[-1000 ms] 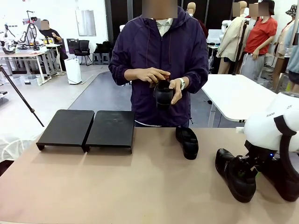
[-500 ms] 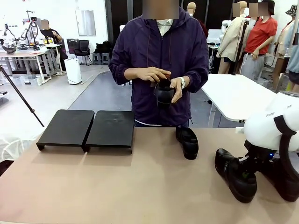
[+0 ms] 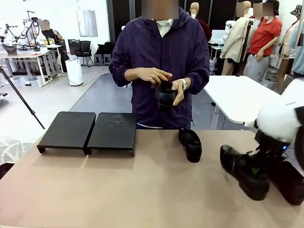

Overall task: Organize the shoes by placing them on the stand.
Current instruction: Pick up one Shoe and place it in the middle of the table.

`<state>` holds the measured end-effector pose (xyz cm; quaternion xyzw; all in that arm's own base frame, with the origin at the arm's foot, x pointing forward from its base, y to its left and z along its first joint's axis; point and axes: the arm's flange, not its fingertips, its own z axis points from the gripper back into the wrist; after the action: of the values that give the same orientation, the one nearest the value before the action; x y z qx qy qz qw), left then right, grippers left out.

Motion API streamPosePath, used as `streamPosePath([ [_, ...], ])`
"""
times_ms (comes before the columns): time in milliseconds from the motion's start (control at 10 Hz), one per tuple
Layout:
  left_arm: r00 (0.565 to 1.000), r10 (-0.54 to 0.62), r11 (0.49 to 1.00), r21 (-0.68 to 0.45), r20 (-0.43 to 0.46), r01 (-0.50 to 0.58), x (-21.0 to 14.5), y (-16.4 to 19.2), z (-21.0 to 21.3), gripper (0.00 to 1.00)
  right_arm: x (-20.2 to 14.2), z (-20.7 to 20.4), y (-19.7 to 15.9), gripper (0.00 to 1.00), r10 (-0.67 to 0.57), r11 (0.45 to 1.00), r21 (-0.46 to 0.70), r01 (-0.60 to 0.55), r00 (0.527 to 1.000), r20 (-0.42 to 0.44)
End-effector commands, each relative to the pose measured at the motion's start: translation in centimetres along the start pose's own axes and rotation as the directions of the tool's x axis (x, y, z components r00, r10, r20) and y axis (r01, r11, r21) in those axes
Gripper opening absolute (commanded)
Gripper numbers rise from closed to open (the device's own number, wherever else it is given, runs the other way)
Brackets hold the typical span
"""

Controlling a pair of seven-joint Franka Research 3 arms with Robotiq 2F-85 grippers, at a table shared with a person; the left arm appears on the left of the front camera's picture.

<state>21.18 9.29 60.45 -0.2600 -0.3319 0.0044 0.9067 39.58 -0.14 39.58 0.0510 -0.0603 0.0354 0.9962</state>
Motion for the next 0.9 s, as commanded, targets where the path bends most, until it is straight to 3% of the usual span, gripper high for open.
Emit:
streamPosePath([
  [0, 1.000, 0.006, 1.000, -0.016, 0.004, -0.006, 0.2, 0.0, 0.2, 1.00, -2.0, 10.1, 0.0, 0.00, -0.089, 0.995, -0.042, 0.092, 0.994, 0.057],
  [300, 1.000, 0.006, 1.000, -0.016, 0.004, -0.006, 0.2, 0.0, 0.2, 1.00, -6.4, 19.6, 0.3, 0.00, -0.119, 0.993, -0.011, 0.121, 0.988, 0.097],
  [500, 1.000, 0.006, 1.000, -0.016, 0.004, -0.006, 0.2, 0.0, 0.2, 1.00, -8.2, 21.6, -0.3, 0.00, -0.162, 0.987, 0.014, 0.162, 0.977, 0.139],
  [600, 1.000, 0.006, 1.000, -0.016, 0.004, -0.006, 0.2, 0.0, 0.2, 1.00, -7.9, 21.2, 0.2, 0.00, -0.102, 0.995, -0.003, 0.103, 0.989, 0.110],
  [800, 1.000, 0.006, 1.000, -0.016, 0.004, -0.006, 0.2, 0.0, 0.2, 1.00, -7.9, 21.2, 0.2, 0.00, -0.102, 0.995, -0.003, 0.103, 0.989, 0.110],
])
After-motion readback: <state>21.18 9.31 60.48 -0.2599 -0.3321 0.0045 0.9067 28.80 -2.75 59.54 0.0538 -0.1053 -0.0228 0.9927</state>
